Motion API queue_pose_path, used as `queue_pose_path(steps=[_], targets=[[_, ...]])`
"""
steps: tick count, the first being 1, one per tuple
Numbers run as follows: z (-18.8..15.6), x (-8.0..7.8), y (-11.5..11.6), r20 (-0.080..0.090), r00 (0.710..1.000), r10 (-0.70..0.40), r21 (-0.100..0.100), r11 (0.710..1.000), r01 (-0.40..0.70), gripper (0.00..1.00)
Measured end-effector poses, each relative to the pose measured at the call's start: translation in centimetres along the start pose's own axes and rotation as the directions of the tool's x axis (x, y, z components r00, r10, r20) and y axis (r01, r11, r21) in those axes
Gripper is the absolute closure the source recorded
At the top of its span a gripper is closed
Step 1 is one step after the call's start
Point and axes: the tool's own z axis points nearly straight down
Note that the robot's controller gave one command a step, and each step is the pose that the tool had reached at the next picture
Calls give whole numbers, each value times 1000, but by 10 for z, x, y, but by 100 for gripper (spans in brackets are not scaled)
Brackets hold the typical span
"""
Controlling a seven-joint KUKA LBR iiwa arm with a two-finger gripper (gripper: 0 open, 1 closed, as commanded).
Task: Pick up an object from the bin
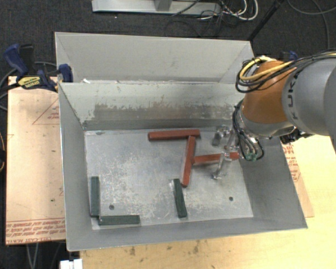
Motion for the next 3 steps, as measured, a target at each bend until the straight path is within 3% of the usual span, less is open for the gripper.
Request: queue_pose_path(steps=[1,2,3], targets=[[-4,-1,0,5,1000,-1,1,1000,1,100],[-118,-7,17,14,972,-236,3,972,236,100],[-115,-5,17,7,972,-235,2,972,235,0]])
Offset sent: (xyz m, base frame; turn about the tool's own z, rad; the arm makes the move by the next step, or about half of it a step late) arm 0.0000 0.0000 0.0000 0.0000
